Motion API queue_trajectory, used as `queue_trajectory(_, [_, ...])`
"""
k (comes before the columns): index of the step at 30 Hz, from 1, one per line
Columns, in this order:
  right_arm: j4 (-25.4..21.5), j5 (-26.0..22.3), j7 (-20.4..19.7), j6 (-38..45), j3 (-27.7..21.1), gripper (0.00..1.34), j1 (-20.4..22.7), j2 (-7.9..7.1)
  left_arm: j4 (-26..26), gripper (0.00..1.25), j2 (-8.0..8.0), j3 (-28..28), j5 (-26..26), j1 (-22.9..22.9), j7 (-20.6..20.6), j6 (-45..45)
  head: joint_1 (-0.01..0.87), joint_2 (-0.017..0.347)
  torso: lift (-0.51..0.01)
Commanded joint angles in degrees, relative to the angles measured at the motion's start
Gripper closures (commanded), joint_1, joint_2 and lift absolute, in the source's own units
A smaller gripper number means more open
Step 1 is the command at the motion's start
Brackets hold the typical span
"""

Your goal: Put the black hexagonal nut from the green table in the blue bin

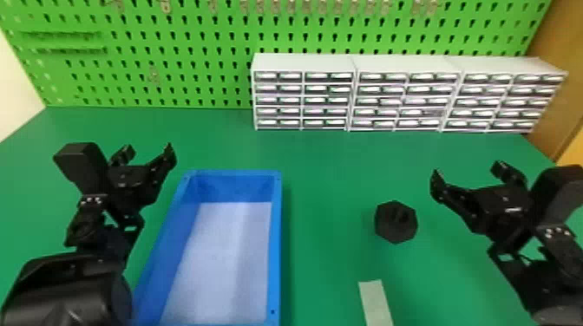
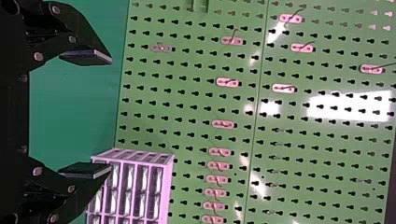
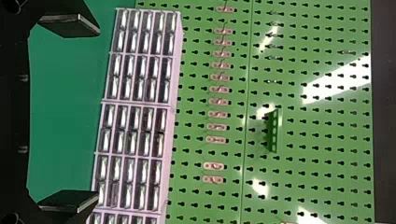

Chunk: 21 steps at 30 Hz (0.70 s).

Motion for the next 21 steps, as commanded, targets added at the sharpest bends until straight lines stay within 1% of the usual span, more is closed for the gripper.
queue_trajectory(1, [0.0,0.0,0.0,0.4,0.1,0.08,-0.1,0.00,0.0,0.44,-0.15,-0.1,-0.1,0.1,0.0,0.0,0.686,0.051,-0.097])
queue_trajectory(15, [0.1,0.1,0.0,1.7,0.9,0.08,-1.2,0.18,0.1,0.44,-0.15,-0.3,-0.3,0.1,0.2,0.1,0.686,0.051,-0.097])
queue_trajectory(19, [0.1,0.1,-0.1,6.5,1.2,0.08,-2.7,0.62,0.1,0.44,-0.15,-0.2,-0.3,0.3,0.3,0.1,0.686,0.051,-0.097])
queue_trajectory(21, [0.1,1.3,-0.1,8.5,1.2,0.08,-4.1,0.97,0.1,0.44,-0.15,-0.2,-0.3,0.3,0.3,0.1,0.686,0.051,-0.097])
